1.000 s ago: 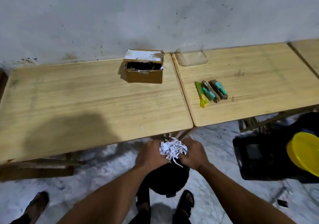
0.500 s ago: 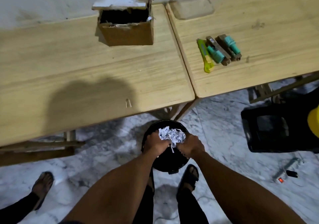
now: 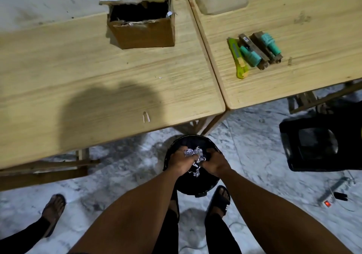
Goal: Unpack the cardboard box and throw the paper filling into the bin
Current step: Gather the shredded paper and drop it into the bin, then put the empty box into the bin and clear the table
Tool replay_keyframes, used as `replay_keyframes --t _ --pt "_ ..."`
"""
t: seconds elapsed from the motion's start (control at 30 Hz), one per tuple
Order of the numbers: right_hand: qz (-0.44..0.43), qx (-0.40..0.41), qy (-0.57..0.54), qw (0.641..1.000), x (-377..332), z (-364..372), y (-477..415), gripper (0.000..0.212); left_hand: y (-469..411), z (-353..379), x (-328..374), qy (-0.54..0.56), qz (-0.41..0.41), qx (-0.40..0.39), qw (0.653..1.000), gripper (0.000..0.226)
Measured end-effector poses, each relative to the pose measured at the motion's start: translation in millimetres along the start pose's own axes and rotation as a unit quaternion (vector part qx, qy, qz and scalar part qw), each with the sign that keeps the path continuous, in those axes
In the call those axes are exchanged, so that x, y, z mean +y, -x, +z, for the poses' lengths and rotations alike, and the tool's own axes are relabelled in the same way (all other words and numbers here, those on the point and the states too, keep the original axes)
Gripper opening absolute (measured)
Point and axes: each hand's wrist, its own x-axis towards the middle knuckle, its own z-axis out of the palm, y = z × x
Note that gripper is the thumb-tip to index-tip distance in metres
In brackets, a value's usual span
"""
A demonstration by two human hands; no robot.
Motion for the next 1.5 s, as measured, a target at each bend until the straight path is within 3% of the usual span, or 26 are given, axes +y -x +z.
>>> replay_keyframes --t 0.13,0.37,0.47,0.6,0.67,0.87,0.93,1.07,1.2,1.3,1.4,1.5 --pt "-0.013 -0.007 0.026 1.000 1.5 -6.0 11.7 0.070 20.9 -10.0 4.0 -0.044 0.014 -0.005 0.999 0.075" --pt "-0.037 0.000 0.084 0.996 -9.7 -40.3 54.3 0.061 73.3 -47.5 29.8 -0.099 0.036 -0.015 0.994 0.064" --pt "-0.079 0.001 0.134 0.988 -27.0 -63.4 79.7 0.054 104.2 -61.6 49.4 -0.136 0.034 -0.047 0.989 0.061" --pt "-0.165 -0.028 0.154 0.974 -72.2 -101.3 113.2 0.034 145.7 -90.9 89.3 -0.209 0.081 -0.094 0.970 0.027" --pt "-0.210 -0.035 0.153 0.965 -96.2 -118.5 121.9 0.030 160.5 -110.4 114.6 -0.222 0.112 -0.104 0.963 0.024" --pt "-0.293 0.024 0.139 0.946 -167.1 -164.9 139.6 0.008 181.3 -185.7 173.2 -0.076 0.169 -0.010 0.983 0.026" --pt "-0.301 0.060 0.129 0.943 -180.1 -172.6 130.5 0.013 171.9 -211.4 179.0 -0.080 0.205 0.052 0.974 0.030" --pt "-0.306 0.123 0.106 0.938 -194.8 -171.9 104.5 0.044 131.6 -249.1 171.0 -0.142 0.239 0.213 0.937 0.048" --pt "-0.329 0.160 0.116 0.923 -203.6 -165.9 71.9 0.067 80.6 -265.0 158.5 -0.258 0.240 0.329 0.876 0.075" --pt "-0.356 0.181 0.172 0.900 -211.7 -162.2 48.2 0.071 40.8 -266.8 143.7 -0.311 0.232 0.338 0.858 0.086" --pt "-0.387 0.182 0.220 0.877 -222.4 -150.0 36.8 0.076 10.7 -260.7 119.9 -0.356 0.233 0.360 0.830 0.079" --pt "-0.386 0.184 0.216 0.878 -228.4 -132.2 32.7 0.087 0.6 -257.1 108.1 -0.362 0.259 0.397 0.803 0.073"
